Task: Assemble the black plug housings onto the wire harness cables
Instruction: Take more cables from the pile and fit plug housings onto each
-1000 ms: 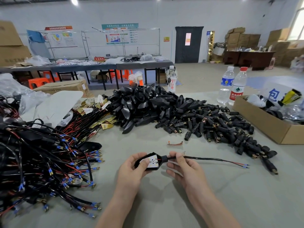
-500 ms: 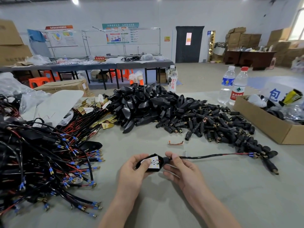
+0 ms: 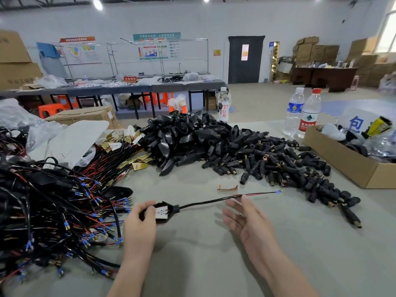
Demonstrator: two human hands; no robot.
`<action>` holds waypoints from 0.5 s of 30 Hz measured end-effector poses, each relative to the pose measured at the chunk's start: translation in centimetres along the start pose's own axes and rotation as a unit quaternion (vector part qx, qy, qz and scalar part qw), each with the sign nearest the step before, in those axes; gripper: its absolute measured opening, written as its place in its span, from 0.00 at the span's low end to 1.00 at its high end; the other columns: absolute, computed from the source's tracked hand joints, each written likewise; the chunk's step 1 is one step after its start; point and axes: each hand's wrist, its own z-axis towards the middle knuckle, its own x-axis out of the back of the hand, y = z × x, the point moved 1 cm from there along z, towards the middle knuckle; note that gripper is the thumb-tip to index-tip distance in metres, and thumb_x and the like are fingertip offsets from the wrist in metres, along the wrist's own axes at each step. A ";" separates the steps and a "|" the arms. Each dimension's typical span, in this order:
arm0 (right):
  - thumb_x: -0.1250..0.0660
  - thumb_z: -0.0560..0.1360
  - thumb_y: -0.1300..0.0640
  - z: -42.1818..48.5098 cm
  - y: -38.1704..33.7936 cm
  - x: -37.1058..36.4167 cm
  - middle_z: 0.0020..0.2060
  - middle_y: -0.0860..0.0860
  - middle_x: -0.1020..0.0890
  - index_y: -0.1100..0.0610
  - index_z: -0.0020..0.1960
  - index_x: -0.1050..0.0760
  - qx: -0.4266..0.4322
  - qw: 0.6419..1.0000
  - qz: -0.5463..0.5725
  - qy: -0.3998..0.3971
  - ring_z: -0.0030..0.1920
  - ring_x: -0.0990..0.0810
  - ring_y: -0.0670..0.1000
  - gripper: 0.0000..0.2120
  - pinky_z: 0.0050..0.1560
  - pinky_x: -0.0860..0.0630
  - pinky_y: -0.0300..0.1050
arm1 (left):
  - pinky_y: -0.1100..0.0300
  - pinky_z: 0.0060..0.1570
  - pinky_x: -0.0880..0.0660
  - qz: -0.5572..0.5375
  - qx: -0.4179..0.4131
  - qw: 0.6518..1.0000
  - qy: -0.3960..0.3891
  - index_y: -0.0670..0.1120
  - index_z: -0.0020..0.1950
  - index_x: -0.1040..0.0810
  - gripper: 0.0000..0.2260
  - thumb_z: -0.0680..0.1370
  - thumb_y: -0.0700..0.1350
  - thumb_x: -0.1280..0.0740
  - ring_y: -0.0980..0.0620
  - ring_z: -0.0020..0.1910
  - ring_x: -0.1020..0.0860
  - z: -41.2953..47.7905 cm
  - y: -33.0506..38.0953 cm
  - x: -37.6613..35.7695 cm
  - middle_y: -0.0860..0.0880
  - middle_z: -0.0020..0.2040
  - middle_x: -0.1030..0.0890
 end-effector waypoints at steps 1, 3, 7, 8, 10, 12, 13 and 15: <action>0.38 0.81 0.55 0.1 -0.3 0.3 0.44 0.57 0.15 0.63 0.54 0.21 0.008 1.000 0.004 0.011 0.38 0.15 0.54 0.12 0.33 0.19 0.42 | 0.62 0.31 0.30 0.018 -0.002 1.000 0.014 0.49 0.51 0.19 0.09 0.80 0.38 0.38 0.55 0.30 0.28 0.1 -0.1 0.2 0.50 0.38 0.21; 0.37 0.81 0.55 0.1 -0.6 0.7 0.43 0.56 0.16 0.61 0.54 0.19 0.020 0.999 -0.014 0.021 0.39 0.15 0.53 0.11 0.34 0.19 0.42 | 0.55 0.37 0.32 0.066 -0.013 0.997 0.036 0.46 0.54 0.21 0.09 0.80 0.38 0.39 0.49 0.37 0.26 0.1 -0.2 0.5 0.49 0.40 0.22; 0.33 0.79 0.56 0.2 -0.2 0.6 0.40 0.53 0.14 0.58 0.49 0.17 0.046 0.995 -0.085 0.002 0.43 0.14 0.52 0.08 0.37 0.19 0.40 | 0.56 0.53 0.34 0.189 -0.168 0.967 0.032 0.49 0.57 0.24 0.07 0.81 0.43 0.40 0.51 0.56 0.29 -1.9 1.3 -0.6 0.52 0.54 0.25; 0.33 0.79 0.57 0.1 0.1 0.3 0.40 0.53 0.14 0.58 0.49 0.17 0.048 0.993 -0.103 -0.016 0.44 0.13 0.52 0.08 0.37 0.19 0.39 | 0.56 0.54 0.32 0.174 -0.212 0.962 -0.002 0.50 0.58 0.24 0.07 0.82 0.44 0.40 0.53 0.56 0.28 -2.9 1.8 -1.3 0.55 0.53 0.25; 0.33 0.78 0.58 -0.1 0.8 -0.2 0.41 0.55 0.13 0.58 0.48 0.16 0.038 0.988 -0.136 -0.063 0.44 0.13 0.52 0.08 0.38 0.19 0.39 | 0.55 0.56 0.28 0.157 -0.275 0.944 -0.092 0.52 0.60 0.24 0.09 0.82 0.50 0.40 0.57 0.56 0.25 -4.7 2.3 -3.0 0.61 0.54 0.24; 0.33 0.79 0.60 -0.3 1.4 -0.6 0.43 0.58 0.13 0.58 0.47 0.15 0.019 0.978 -0.168 -0.123 0.43 0.14 0.53 0.09 0.39 0.19 0.41 | 0.55 0.58 0.26 0.168 -0.296 0.922 -0.186 0.56 0.61 0.25 0.11 0.82 0.55 0.42 0.58 0.57 0.23 -5.9 2.1 -4.4 0.62 0.55 0.22; 0.34 0.80 0.61 -0.4 1.6 -0.7 0.43 0.58 0.13 0.58 0.47 0.14 0.018 0.973 -0.182 -0.144 0.42 0.15 0.52 0.10 0.39 0.19 0.42 | 0.54 0.57 0.25 0.169 -0.288 0.917 -0.218 0.57 0.62 0.25 0.11 0.83 0.56 0.43 0.59 0.57 0.22 -6.1 1.9 -4.9 0.62 0.55 0.21; 0.35 0.80 0.61 -0.3 1.7 -0.5 0.39 0.53 0.14 0.54 0.46 0.14 0.034 0.965 -0.214 -0.148 0.37 0.18 0.48 0.11 0.38 0.20 0.42 | 0.53 0.54 0.23 0.152 -0.276 0.920 -0.233 0.59 0.62 0.26 0.10 0.82 0.56 0.41 0.61 0.53 0.21 -5.8 1.4 -5.1 0.63 0.54 0.20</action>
